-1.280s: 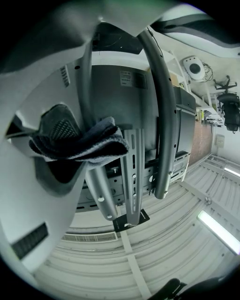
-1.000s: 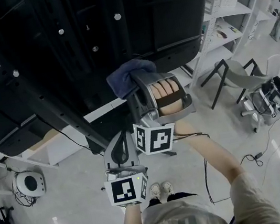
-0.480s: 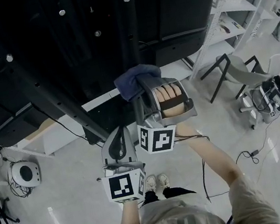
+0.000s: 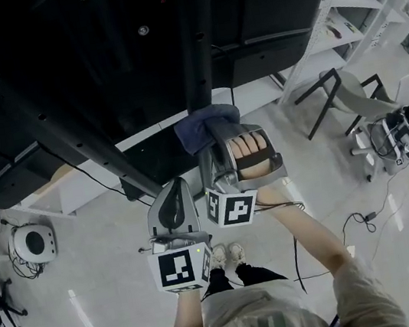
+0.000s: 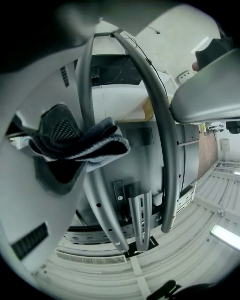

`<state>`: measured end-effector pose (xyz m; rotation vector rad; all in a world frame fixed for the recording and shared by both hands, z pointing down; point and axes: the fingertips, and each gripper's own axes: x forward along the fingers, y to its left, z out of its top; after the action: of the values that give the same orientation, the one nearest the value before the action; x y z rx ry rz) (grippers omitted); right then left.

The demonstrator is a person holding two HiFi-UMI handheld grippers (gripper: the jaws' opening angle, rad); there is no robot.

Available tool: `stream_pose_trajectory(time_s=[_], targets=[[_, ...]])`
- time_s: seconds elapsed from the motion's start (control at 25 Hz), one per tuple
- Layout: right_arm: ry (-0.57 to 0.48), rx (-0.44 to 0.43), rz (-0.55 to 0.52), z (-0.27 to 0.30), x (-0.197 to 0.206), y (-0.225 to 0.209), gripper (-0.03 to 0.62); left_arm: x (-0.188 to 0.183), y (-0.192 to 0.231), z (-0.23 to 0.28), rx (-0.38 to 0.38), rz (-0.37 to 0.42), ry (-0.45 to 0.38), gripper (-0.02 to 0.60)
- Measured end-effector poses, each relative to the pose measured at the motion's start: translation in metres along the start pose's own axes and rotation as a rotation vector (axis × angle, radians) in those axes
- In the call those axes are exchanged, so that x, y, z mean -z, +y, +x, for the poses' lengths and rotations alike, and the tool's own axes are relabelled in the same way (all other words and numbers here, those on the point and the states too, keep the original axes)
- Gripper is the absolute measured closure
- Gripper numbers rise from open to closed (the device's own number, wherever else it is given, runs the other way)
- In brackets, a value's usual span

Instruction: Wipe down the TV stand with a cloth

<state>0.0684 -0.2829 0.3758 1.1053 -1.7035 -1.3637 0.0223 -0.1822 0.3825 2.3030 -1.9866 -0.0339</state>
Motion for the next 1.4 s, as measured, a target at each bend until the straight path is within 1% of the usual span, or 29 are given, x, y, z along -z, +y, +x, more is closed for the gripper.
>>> stream_pose_trajectory(time_s=[0.48,0.6,0.72,0.84,1.0,1.2,1.28,1.4], targets=[[0.004,-0.033,0.018,-0.002,0.01,0.045,0.537,0.028,0.005,0.015,-0.004,-0.011,0.045,0.566],[0.009,-0.046,0.024,-0.001,0.015,0.062,0.537,0.036,0.009,0.021,-0.024,0.001,0.031,0.566],[-0.001,-0.036,0.012,-0.001,0.02,0.083,0.537,0.051,0.01,0.027,-0.03,0.006,0.003,0.566],[-0.006,-0.049,0.014,-0.003,0.029,0.117,0.537,0.08,0.013,0.034,-0.032,0.006,-0.009,0.566],[0.007,-0.059,-0.037,-0.004,0.048,0.177,0.537,0.126,0.023,0.044,-0.046,0.0,-0.02,0.566],[0.001,-0.078,-0.038,-0.005,0.061,0.243,0.537,0.187,0.035,0.05,-0.067,-0.001,0.004,0.566],[-0.007,-0.089,-0.041,-0.006,0.066,0.266,0.537,0.203,0.039,0.053,-0.077,-0.001,0.005,0.566],[-0.01,-0.126,-0.055,-0.007,0.077,0.306,0.537,0.216,0.044,0.059,-0.094,0.008,-0.009,0.566]])
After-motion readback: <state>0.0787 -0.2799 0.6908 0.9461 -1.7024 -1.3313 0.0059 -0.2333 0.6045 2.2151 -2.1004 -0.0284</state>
